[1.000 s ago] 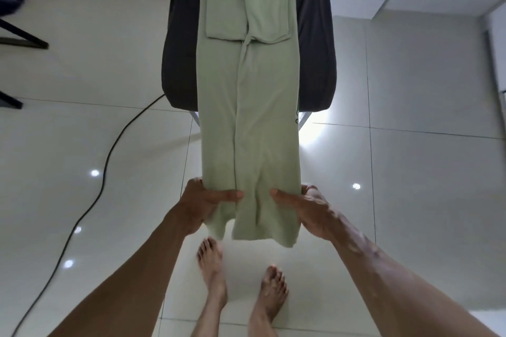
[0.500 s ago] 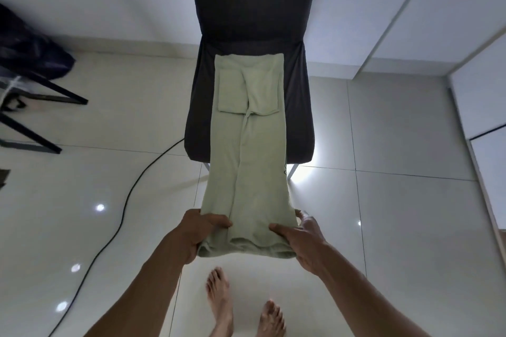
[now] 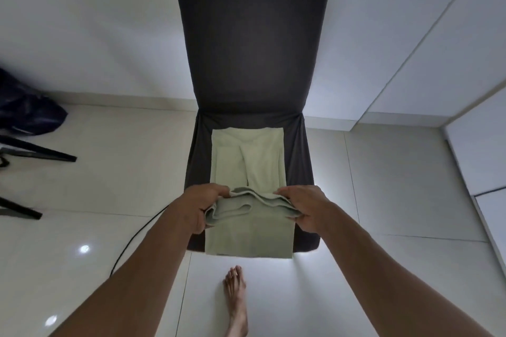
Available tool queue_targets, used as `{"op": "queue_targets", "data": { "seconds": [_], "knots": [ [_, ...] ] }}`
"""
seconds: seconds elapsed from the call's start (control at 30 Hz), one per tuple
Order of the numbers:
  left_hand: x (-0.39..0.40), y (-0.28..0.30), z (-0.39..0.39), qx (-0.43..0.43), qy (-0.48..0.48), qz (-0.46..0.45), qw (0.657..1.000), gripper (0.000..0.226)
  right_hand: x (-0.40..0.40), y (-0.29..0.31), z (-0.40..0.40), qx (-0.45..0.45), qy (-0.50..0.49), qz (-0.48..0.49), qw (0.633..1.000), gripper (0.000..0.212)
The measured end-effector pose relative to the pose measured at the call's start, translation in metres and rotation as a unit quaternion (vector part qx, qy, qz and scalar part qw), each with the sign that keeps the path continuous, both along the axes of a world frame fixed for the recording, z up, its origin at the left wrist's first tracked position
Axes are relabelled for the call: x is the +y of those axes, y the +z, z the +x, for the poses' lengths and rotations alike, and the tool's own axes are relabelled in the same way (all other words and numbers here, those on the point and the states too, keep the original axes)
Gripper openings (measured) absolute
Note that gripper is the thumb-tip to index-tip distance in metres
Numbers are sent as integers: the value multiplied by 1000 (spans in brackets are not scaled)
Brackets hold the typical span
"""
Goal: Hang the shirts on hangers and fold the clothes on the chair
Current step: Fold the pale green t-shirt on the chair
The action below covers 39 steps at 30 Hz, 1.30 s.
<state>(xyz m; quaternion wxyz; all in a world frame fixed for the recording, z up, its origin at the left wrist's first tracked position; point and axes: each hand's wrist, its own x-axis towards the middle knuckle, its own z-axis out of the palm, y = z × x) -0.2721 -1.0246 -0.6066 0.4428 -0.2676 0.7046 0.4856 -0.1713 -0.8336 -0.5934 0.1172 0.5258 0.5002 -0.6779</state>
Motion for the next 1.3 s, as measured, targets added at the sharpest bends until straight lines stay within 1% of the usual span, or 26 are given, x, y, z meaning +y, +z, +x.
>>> {"op": "queue_targets", "data": {
  "seconds": [0.2,0.3,0.37,0.5,0.6,0.63,0.7,0.77,0.8,0.83,0.9,0.97,1.0,1.07,1.17,1.3],
  "knots": [
    [53,-34,-109,-36,-2,-14,999,25,48,-52,-108,-45,-7,-24,999,11],
    [75,-55,-146,-60,-7,-15,998,17,65,-83,-144,-67,-21,-38,997,14],
    [88,-67,-166,-71,-11,-19,997,17,77,-101,-163,-80,-30,-45,995,13],
    [104,-91,-197,-86,-13,-18,996,35,94,-128,-194,-88,-44,-69,993,12],
    [108,-101,-209,-77,26,13,997,37,102,-135,-203,-64,-72,-110,989,25],
    [105,-102,-211,-73,37,25,996,41,103,-135,-202,-57,-77,-131,987,28],
    [98,-104,-212,-64,13,25,998,52,106,-132,-198,-47,-66,-165,983,38],
    [90,-107,-210,-50,-31,16,998,55,106,-131,-192,-37,-29,-169,985,44],
    [88,-111,-209,-33,-49,3,998,51,105,-133,-190,-38,-6,-146,989,42],
    [86,-116,-208,-5,-61,-16,998,43,104,-137,-189,-47,25,-96,994,36],
    [85,-123,-205,80,-74,-63,992,26,103,-144,-189,-69,92,48,992,20],
    [85,-127,-205,159,-75,-96,980,14,103,-148,-193,-78,133,163,975,27],
    [86,-127,-207,188,-74,-107,973,16,104,-148,-197,-78,140,195,968,31],
    [87,-130,-211,220,-75,-119,965,21,105,-149,-202,-73,153,230,958,34],
    [88,-143,-217,212,-70,-120,967,15,108,-157,-207,-98,178,254,946,36],
    [88,-154,-218,232,-61,-120,963,24,108,-167,-208,-108,156,277,942,36]
  ]
}}
